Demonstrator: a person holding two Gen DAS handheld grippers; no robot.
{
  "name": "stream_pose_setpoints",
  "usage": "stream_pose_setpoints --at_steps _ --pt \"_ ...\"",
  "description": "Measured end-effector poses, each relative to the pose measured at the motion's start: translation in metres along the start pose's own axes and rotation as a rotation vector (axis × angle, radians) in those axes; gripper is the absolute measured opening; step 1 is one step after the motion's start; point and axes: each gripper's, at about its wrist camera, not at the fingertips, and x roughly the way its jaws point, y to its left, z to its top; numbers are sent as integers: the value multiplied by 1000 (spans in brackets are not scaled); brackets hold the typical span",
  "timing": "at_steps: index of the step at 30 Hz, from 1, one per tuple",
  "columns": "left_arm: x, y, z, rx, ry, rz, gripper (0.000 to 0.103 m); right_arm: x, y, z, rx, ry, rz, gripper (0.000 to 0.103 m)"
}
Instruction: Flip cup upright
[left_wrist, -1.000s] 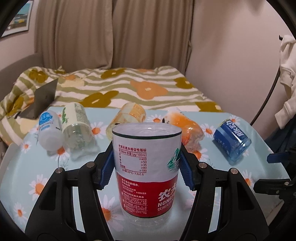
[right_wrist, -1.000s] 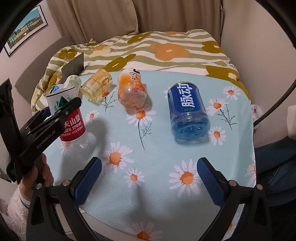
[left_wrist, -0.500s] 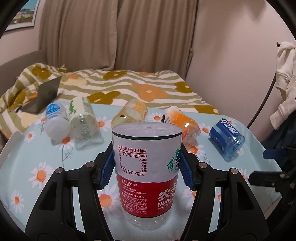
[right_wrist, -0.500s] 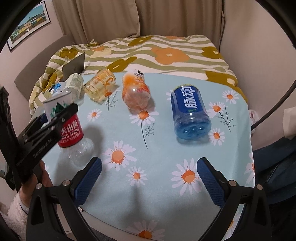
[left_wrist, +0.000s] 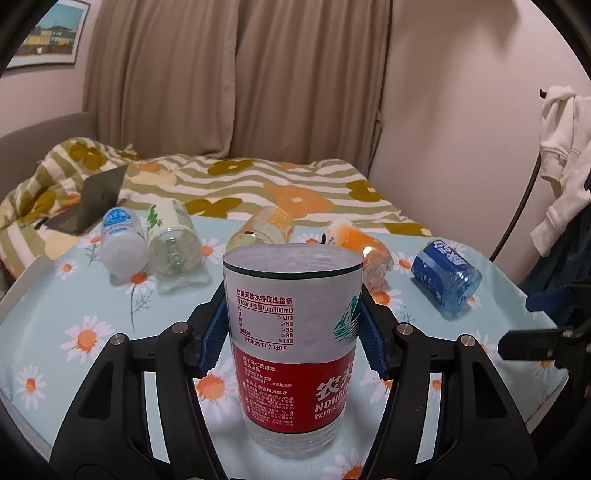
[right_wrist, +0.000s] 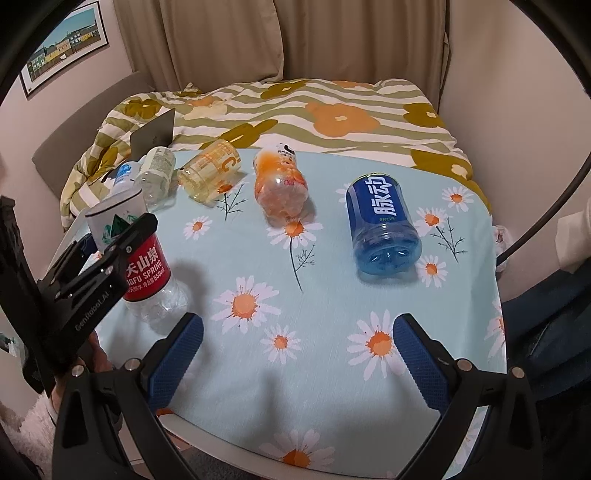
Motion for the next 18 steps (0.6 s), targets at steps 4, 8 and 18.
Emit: stream_pose_setpoints --at_steps 4,8,18 --pt "-12 -3 -7 22 -19 9 67 -2 1 -3 -4 -6 3 103" --pt "-24 -7 -16 49 -41 19 67 -6 5 -7 -14 -21 11 103" --pt "-29 -4 -15 34 28 24 68 -10 8 -11 -8 -24 24 103"
